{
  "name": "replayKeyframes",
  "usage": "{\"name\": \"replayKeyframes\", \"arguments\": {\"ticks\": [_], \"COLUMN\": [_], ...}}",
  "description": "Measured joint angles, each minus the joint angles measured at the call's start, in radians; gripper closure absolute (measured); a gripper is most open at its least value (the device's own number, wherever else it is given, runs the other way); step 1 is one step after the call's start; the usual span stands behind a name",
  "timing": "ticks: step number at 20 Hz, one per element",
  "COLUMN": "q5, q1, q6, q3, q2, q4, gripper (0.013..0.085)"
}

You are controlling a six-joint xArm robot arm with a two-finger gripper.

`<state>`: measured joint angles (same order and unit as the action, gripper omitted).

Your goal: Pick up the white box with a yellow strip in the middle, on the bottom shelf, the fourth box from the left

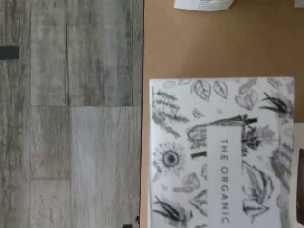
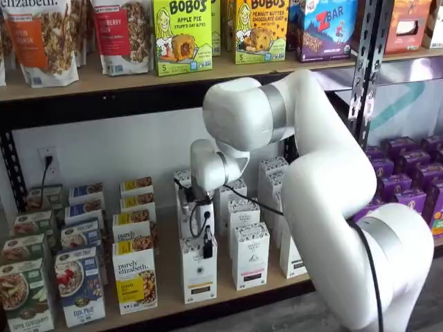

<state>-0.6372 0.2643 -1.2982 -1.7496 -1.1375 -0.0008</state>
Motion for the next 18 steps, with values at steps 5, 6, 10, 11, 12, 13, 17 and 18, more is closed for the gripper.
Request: {"name": "replayKeyframes", "arguments": {"ticks": [5, 6, 10, 11, 12, 13, 17, 18], "q5": [0.002, 0.000, 0.025, 0.033, 0.039, 0.042, 0.054, 0.060], "q1": [0.006, 0.007, 0.010, 0.011, 0.012, 0.012, 0.014, 0.014], "q6": [0.018, 0.022, 0.031, 0.032, 0.032, 0.033, 0.042, 0.041], "q3": [-0.004, -0.006, 0.004, 0.005, 0.006, 0.006, 0.007, 0.010], "q2": [-0.009, -0.011, -0.014, -0.014, -0.016, -0.017, -0.021, -0.021], "q4": [-0.015, -0.018, -0.026, -0.025, -0.025, -0.025, -0.034, -0.033], "gripper": [0.0130, 0.0130, 0.0130, 0.0130, 0.0130, 0.0130, 0.0170, 0.0210]}}
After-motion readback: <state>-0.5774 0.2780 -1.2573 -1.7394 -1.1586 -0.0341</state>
